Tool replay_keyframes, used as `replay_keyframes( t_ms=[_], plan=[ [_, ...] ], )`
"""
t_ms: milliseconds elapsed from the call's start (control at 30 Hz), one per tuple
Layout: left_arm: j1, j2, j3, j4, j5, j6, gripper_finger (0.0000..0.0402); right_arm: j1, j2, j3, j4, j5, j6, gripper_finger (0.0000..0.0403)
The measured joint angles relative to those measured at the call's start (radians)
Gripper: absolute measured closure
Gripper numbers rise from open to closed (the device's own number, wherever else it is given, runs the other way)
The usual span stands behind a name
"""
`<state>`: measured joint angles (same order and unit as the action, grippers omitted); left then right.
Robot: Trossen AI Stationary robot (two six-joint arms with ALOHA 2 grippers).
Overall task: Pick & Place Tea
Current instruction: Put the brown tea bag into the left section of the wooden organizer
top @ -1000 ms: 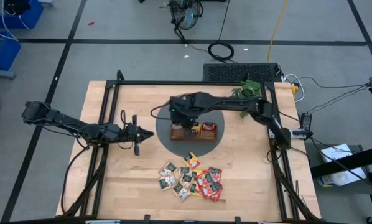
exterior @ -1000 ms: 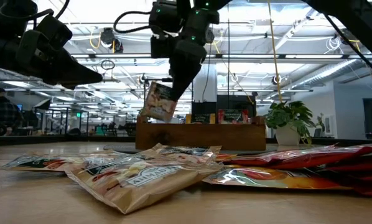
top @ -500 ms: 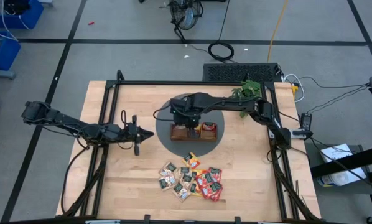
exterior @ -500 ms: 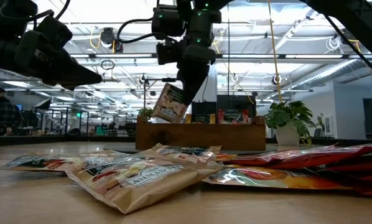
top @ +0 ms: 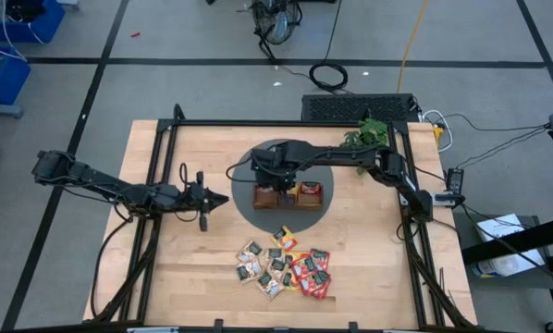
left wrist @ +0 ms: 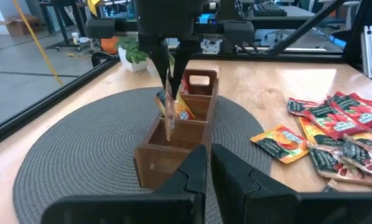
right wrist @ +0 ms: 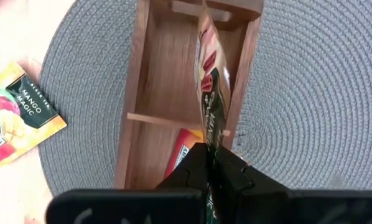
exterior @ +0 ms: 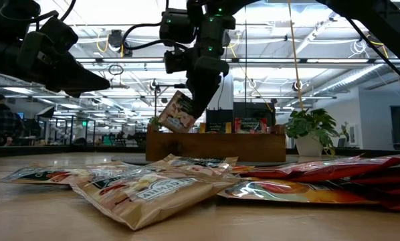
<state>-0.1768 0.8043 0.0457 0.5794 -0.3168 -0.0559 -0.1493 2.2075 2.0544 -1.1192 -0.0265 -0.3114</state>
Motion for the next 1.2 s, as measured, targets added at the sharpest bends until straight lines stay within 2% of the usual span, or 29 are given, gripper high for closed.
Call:
replay_keyframes(
  t_ms=[200, 300, 400, 567, 733, 900, 1067, 1200],
  plan=[
    [-0.002, 0.000, 0.019, 0.081, 0.056, 0.030, 0.0370, 0.009, -0.045, -0.001, 0.016, 0.003, 0.002, 0.0403],
    [-0.016, 0.012, 0.083, 0.027, 0.080, 0.061, 0.0369, 0.030, -0.080, 0.001, 0.026, 0.003, 0.002, 0.0403],
    [-0.022, 0.061, 0.180, -0.096, 0.059, 0.092, 0.0352, 0.060, -0.084, 0.000, 0.049, 0.002, 0.002, 0.0403],
    [-0.022, 0.203, 0.377, -0.332, 0.020, 0.054, 0.0274, 0.117, -0.089, 0.000, 0.076, 0.003, 0.003, 0.0403],
    [-0.020, 0.369, 0.530, -0.428, 0.019, 0.036, 0.0188, 0.149, -0.087, 0.000, 0.129, 0.003, 0.007, 0.0403],
    [-0.021, 0.476, 0.619, -0.497, 0.035, 0.075, 0.0139, 0.152, -0.087, 0.000, 0.103, 0.003, 0.019, 0.0403],
    [-0.014, 0.498, 0.637, -0.528, 0.028, 0.082, 0.0130, 0.151, -0.087, -0.012, 0.100, 0.004, 0.036, 0.0403],
    [-0.002, 0.498, 0.637, -0.540, 0.042, 0.083, 0.0160, 0.151, -0.087, -0.047, 0.121, 0.003, 0.037, 0.0403]
  ],
)
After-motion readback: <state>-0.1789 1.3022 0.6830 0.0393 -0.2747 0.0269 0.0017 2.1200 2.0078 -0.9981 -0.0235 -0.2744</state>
